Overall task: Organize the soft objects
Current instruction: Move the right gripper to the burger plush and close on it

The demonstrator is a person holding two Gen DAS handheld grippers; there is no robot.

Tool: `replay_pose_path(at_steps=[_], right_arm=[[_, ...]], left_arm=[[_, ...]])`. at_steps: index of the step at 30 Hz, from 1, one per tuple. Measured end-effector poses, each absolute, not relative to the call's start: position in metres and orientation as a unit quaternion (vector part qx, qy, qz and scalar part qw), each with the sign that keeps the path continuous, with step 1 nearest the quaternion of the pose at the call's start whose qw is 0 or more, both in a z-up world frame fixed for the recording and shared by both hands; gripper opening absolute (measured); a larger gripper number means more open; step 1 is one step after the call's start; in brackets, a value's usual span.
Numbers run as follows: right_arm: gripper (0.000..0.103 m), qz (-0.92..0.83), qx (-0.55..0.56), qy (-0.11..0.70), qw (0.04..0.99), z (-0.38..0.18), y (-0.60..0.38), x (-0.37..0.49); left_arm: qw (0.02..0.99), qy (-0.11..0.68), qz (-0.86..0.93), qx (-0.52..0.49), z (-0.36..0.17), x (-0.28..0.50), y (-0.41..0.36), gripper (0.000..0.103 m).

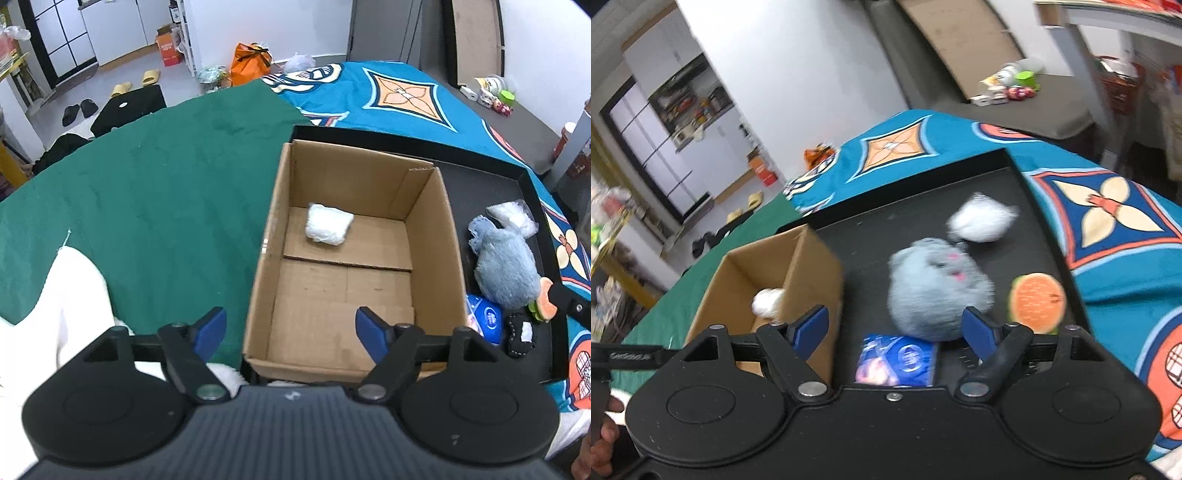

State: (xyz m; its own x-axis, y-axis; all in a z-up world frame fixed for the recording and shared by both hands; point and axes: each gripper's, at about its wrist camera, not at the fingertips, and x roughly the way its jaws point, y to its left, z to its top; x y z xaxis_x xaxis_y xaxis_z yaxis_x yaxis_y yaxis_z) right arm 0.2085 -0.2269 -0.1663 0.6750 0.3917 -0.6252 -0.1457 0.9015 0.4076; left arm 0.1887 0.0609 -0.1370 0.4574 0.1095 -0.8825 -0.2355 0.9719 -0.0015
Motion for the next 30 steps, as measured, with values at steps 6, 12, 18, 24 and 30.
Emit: replay_pose_path(at_steps=[6,12,18,24,30], right_arm=[[0.066,0.118,0.188,0.369,0.902,-0.185,-0.253,0.214],[0.063,0.087,0.198,0.379,0.9,-0.203,-0.268,0.218],[0.063,0.071,0.217,0.392,0.891,-0.218,-0.279,0.225],[0.063,0.06,0.252,0.403,0.878,-0.232,-0.291,0.233],[0.063,0.049,0.256,0.408,0.875,-0.24,-0.294,0.238]], left_arm=[[0.845,0.522,0.11,-0.037,-0.138,0.194,0.047,0.076],[0.839,0.53,0.119,-0.021,-0.137,0.197,0.038,0.08],[0.828,0.545,0.129,-0.001,-0.143,0.205,0.029,0.08],[0.818,0.558,0.14,0.009,-0.149,0.212,0.026,0.081],[0.812,0.563,0.152,0.022,-0.153,0.218,0.022,0.081]])
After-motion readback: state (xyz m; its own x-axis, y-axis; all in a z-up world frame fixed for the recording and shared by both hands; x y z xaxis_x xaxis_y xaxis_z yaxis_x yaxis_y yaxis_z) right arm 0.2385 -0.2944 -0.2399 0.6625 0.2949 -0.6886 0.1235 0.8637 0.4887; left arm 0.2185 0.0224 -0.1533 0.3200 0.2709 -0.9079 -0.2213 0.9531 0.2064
